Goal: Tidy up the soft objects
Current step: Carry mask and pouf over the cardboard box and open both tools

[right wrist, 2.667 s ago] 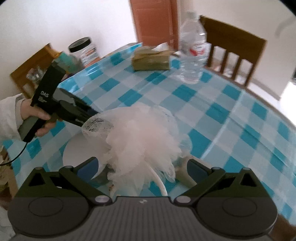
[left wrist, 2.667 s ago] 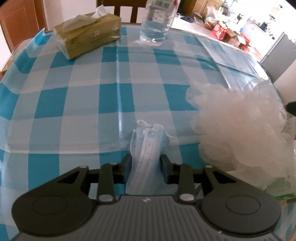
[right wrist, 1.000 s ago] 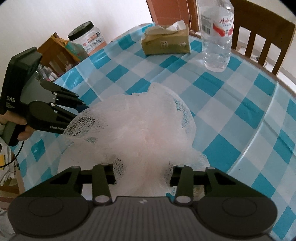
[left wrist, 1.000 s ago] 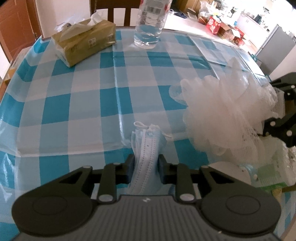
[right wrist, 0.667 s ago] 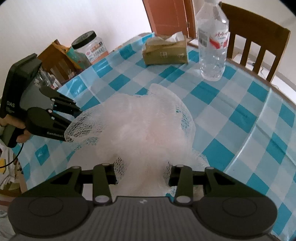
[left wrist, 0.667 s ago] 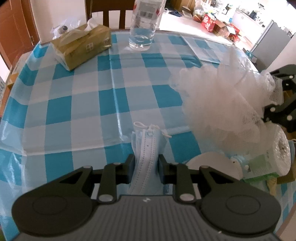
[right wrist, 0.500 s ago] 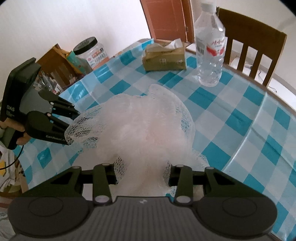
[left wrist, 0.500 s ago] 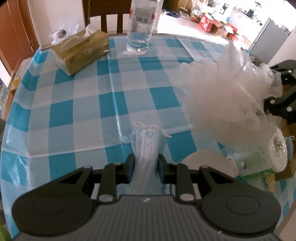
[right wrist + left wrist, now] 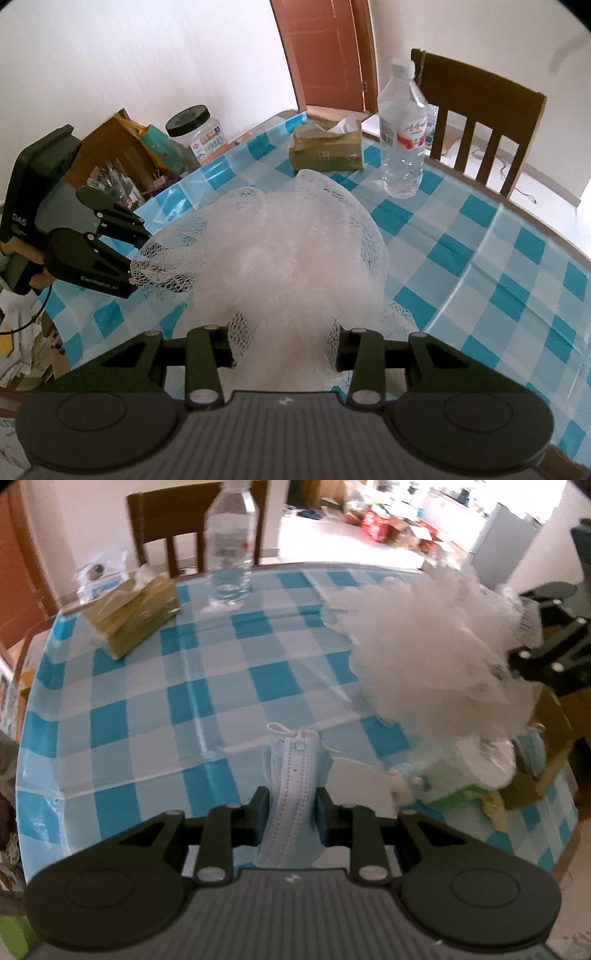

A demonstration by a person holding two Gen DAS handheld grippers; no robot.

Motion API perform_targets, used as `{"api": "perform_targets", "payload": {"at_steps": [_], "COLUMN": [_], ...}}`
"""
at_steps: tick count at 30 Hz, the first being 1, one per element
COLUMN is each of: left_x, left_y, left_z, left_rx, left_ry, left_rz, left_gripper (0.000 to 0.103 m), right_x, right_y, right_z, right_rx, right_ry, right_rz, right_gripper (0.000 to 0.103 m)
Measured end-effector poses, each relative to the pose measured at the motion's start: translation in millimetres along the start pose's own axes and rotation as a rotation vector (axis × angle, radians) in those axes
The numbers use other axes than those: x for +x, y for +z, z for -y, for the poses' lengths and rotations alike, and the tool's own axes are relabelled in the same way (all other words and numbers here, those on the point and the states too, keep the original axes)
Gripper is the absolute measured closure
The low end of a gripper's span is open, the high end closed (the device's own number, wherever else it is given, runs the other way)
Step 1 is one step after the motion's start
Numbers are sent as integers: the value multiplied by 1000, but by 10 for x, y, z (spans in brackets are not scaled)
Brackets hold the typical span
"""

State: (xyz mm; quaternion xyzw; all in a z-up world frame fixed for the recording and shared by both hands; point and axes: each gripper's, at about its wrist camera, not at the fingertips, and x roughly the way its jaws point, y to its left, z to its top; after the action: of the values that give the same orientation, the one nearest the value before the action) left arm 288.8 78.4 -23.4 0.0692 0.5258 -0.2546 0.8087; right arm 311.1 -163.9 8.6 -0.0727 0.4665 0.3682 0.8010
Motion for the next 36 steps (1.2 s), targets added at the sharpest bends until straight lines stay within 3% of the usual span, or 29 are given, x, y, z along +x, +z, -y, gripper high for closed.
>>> {"api": "perform_targets", "payload": {"at_steps": [12, 22, 25, 33, 36], "left_x": [43, -18, 8, 209, 319], "left_y": [-55, 222, 339, 583, 646], "left_z": [793, 1526, 1749, 2338, 2530], "left_rx": [135, 275, 312, 380, 400], "left_ry": [-107, -178, -194, -247, -257], "left_rz": [-57, -5, 13, 22, 14], "left_gripper": [78, 78, 78, 78, 78], "right_x": [-581, -1128, -1329, -1525, -1462], "right_y": [-453, -926, -1109, -1603, -1777], "right_z": [10, 208, 368, 915, 1133], "right_rx": [61, 148, 195, 300, 344], "right_ry": [-82, -184, -244, -525, -582], "right_rz": [56, 104, 121, 79, 49], "right_gripper": [57, 57, 57, 56, 48]}}
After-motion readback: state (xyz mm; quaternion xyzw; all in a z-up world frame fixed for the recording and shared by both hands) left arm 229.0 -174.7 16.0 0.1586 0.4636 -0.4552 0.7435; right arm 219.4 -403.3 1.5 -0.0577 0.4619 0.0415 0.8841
